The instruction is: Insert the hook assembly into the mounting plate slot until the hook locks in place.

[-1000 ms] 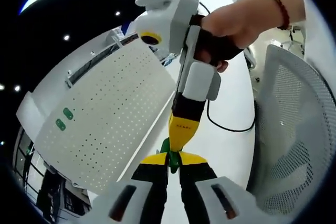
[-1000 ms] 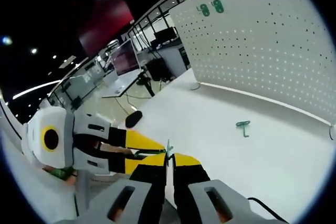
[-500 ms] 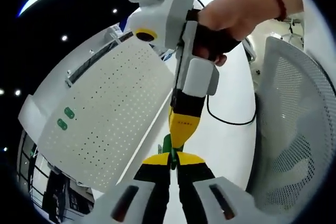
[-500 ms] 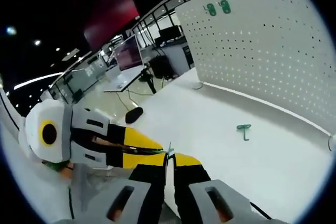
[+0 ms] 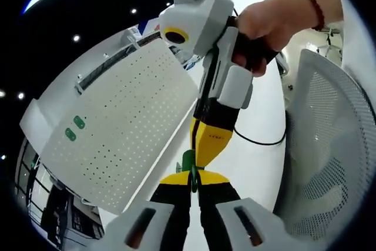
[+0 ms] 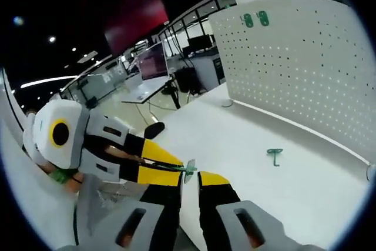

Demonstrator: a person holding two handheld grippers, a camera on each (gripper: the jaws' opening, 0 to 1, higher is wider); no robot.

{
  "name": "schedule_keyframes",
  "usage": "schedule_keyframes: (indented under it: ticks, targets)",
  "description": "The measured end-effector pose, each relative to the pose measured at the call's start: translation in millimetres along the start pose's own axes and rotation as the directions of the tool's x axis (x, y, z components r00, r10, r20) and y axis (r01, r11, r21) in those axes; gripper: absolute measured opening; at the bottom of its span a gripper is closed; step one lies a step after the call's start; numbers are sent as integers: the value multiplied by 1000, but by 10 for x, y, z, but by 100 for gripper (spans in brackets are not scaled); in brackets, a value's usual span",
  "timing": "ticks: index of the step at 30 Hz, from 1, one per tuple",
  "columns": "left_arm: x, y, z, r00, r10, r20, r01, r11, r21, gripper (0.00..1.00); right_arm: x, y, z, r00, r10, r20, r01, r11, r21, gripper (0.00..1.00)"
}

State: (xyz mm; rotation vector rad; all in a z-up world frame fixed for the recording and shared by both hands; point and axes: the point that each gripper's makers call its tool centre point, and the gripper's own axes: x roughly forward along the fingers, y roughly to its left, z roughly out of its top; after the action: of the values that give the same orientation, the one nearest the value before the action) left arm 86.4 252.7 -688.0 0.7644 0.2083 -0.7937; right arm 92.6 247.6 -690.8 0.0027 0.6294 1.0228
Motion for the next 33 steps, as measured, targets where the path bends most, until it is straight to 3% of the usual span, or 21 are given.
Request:
schedule_keyframes:
  ticks: [10, 14, 19, 21, 24, 27, 31, 33]
  targets:
    - [-74, 55, 24, 999, 20, 36, -16, 994, -111, 3, -25, -11, 77, 999, -21, 40, 21, 1000, -5, 9]
    - [-114, 157, -17, 998, 54, 29, -49, 985, -163, 3, -66, 20, 202, 995, -11, 102, 11, 1000, 0, 9]
    - [-179, 261, -10, 995, 84, 55, -68, 967, -245, 3, -94, 26, 229, 993, -19, 118, 19, 1000, -2, 10]
    - [-197, 310, -7, 992, 109, 66, -84, 948, -306, 3, -112, 44, 254, 991, -15, 134, 16, 1000, -5, 10]
    - [-217, 335, -13, 991, 112, 72, -82, 942, -327, 3, -140, 87, 306, 986, -1, 167, 1, 1000, 0, 11]
    - [-233, 352, -4, 990, 120, 76, -87, 935, -344, 3, -160, 107, 317, 984, -8, 178, 16, 999, -39, 12]
    - [-250, 402, 13, 985, 147, 86, -106, 927, -361, 3, -207, 158, 389, 971, -2, 238, 24, 996, -90, 14]
    - [-264, 429, 21, 983, 161, 90, -117, 920, -374, 3, -219, 226, 434, 965, 22, 261, 26, 984, -176, 21]
